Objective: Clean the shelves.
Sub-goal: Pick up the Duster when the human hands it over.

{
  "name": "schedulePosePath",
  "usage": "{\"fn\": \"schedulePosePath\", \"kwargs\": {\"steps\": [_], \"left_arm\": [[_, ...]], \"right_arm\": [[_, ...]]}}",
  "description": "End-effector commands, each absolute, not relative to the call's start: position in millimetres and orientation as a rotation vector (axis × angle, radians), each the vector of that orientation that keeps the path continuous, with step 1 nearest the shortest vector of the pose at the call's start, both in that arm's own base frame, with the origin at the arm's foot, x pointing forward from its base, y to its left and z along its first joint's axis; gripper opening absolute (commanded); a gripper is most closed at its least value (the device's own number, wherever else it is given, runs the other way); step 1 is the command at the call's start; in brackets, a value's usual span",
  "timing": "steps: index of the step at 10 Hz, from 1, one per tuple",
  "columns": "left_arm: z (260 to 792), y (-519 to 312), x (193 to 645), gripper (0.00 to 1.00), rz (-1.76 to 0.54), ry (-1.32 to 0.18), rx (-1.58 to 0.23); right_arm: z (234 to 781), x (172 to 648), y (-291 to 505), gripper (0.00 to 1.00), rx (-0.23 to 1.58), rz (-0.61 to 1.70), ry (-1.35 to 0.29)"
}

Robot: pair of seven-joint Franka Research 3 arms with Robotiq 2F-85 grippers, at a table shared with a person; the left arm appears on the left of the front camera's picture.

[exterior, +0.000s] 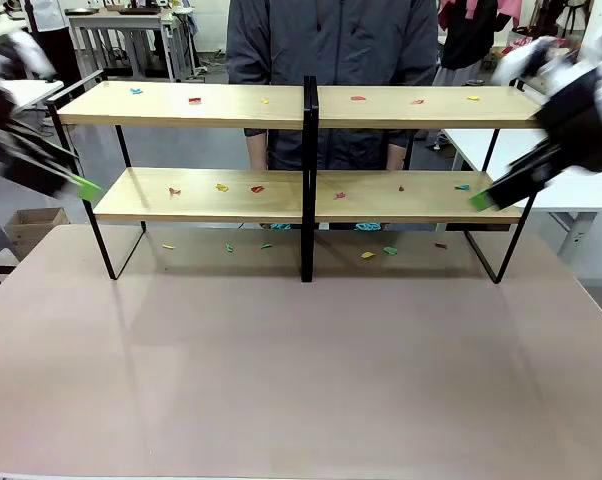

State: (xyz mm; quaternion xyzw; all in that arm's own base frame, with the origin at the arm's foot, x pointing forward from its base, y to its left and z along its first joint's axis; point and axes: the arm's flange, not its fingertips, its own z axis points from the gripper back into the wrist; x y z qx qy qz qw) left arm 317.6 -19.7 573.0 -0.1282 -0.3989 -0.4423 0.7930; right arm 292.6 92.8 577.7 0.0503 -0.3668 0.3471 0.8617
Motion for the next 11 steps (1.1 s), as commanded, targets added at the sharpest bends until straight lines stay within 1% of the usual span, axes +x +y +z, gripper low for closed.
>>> {"fn": "schedulePosePath", "kwargs": {"steps": [1,2,3,4,7,11], "left_arm": [[521.1,28.5,207.2,1.0,-1.011,-1.041,-0.413],[527.0,26.1,200.2,1.0,-0.959,-1.143,-0.396],[531.0,25.4,200.0,1.0,-0.907,-1.204,-0.4],[531.8,18.3,204.2,1.0,-0.875,-1.234,-0.417],[529.7,36.7,207.2,1.0,-0.744,-1.239,-0.401],[521.4,53.9,212.7,1.0,-0.779,-1.168,-0.381]], "right_arm": [[574.8,245.5,60.3,1.0,0.132,0.76,-0.862],[588.5,234.9,55.1,1.0,0.127,0.77,-0.899],[597.7,229.4,55.9,1.0,0.119,0.777,-0.926],[602.4,227.3,56.9,1.0,0.115,0.779,-0.942],[601.3,228.5,56.1,1.0,0.117,0.772,-0.949],[600.3,239.4,54.4,1.0,0.125,0.771,-0.921]]}}
